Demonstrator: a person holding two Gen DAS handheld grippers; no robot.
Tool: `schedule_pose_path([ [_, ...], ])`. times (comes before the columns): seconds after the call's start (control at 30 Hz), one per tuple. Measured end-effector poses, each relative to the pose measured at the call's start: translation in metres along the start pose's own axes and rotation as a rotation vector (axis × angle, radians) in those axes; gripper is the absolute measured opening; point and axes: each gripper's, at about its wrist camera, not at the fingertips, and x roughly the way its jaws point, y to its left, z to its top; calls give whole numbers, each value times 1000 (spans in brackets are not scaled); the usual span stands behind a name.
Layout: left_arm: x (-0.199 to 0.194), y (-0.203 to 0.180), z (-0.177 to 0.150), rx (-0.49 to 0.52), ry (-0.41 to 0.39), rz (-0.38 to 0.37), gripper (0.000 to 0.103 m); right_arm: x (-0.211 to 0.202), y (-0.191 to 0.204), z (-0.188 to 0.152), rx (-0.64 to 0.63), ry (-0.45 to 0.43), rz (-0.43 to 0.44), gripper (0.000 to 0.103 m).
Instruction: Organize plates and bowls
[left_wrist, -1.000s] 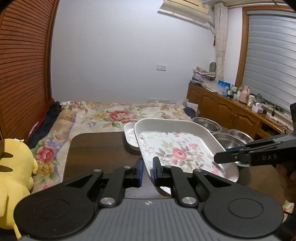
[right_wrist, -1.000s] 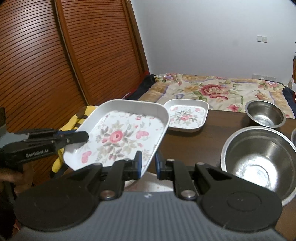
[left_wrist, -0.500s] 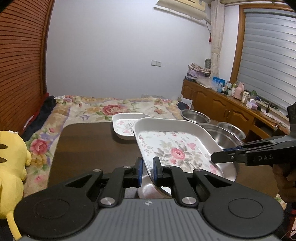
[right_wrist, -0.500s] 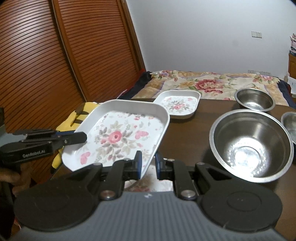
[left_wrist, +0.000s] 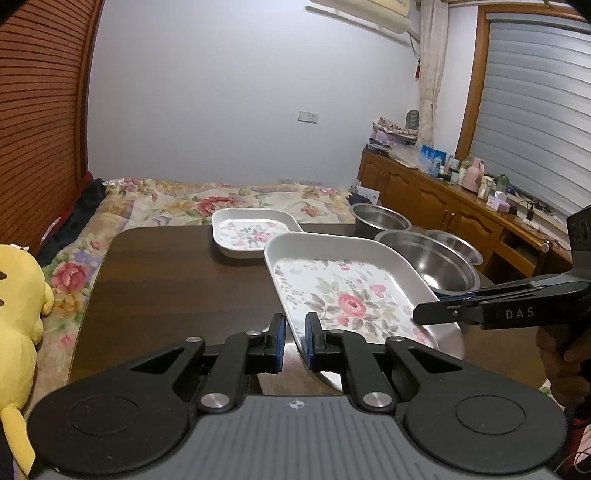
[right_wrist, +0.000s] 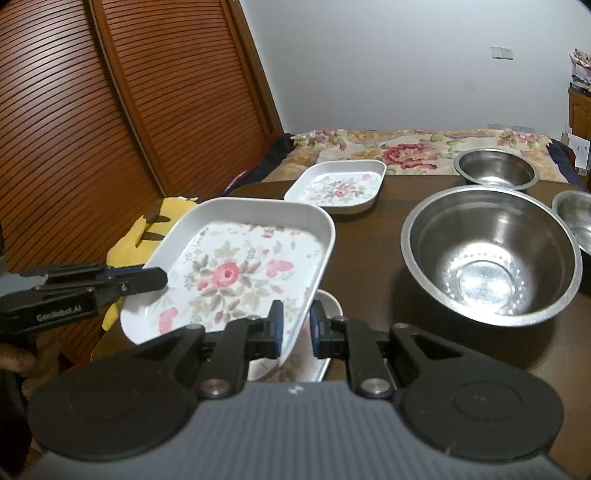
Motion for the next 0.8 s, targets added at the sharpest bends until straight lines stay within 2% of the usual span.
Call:
schedule_pose_path([
  [0.8,7,-5,-33,-12,81,15,13,2,-2,-30,6,20,-14,17],
])
